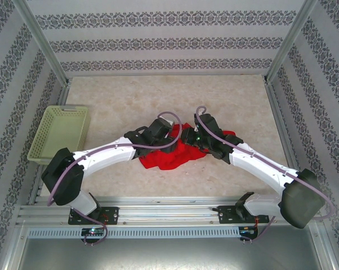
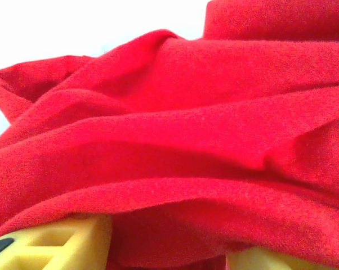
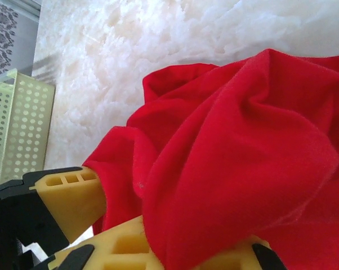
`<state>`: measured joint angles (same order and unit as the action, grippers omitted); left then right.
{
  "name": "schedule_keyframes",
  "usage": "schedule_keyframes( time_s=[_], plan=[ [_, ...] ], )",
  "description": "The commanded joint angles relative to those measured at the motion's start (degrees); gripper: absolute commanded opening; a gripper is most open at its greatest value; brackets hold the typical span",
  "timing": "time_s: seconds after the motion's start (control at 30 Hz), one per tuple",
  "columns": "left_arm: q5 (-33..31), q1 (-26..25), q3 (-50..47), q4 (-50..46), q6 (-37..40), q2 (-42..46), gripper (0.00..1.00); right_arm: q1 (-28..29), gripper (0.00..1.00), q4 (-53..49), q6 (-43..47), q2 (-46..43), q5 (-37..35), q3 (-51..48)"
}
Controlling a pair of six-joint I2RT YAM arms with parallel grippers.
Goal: Fold the inside-out t-shirt
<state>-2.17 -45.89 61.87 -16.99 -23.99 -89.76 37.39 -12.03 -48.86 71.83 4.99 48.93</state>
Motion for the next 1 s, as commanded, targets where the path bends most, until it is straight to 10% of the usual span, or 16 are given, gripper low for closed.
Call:
schedule_keyframes(
  time_s=[0.0, 0.37, 0.6, 0.97],
  plan=[
    [2.03, 0.19, -0.07, 2.38, 0.02, -1.24, 0.55, 0.74, 0.14, -0.80, 1.70, -0.43, -1.51, -1.31],
    [5.45, -0.75, -4.01, 0.37, 3.04, 1.02, 0.01, -4.88, 0.00, -2.50, 4.87, -0.23, -3.57, -2.14],
    [2.75, -3.68, -13.62, 0.47, 6.23, 10.79, 0.00, -12.86, 0.01, -3.96, 7.57, 3.16, -2.68, -1.20],
    [6.31, -3.77, -16.37, 6.80, 6.71, 13.66, 0.00, -0.89, 0.67, -6.77, 25.80, -7.03, -5.26, -5.17]
  ],
)
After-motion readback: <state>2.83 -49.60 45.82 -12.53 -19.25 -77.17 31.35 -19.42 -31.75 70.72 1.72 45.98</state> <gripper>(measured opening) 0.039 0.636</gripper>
